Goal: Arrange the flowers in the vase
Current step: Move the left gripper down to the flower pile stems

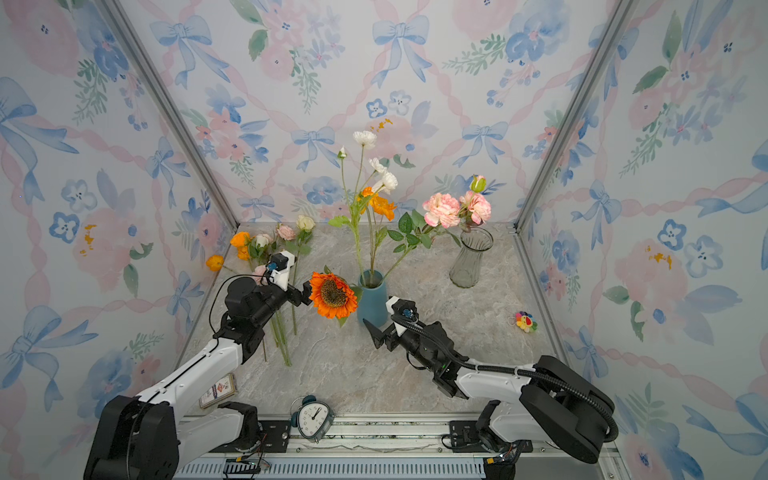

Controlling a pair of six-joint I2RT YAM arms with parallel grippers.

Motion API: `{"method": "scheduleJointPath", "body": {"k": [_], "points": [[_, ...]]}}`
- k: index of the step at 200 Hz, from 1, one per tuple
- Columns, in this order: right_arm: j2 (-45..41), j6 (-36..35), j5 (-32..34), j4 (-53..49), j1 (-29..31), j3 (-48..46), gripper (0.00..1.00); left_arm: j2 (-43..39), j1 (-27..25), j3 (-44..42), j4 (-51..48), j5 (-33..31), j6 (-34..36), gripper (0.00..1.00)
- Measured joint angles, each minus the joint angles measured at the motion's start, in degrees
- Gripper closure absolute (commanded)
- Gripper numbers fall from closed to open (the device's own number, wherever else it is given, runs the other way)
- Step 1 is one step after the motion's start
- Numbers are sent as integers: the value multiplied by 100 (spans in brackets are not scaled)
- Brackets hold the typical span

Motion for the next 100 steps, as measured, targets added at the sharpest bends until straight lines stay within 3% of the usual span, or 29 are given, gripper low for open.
{"method": "scheduleJointPath", "body": {"k": [28,71,100], "points": [[13,-46,-17,-7,142,4,3,693,50,706,-669,-1213,-245,18],[216,-343,50,-151,649,177,3,2273,116,2885,-2310,-2371,-640,30],[446,-516,66,-155,866,291,3,2522,162,2924,-2994,-2656,-1067,37]]}}
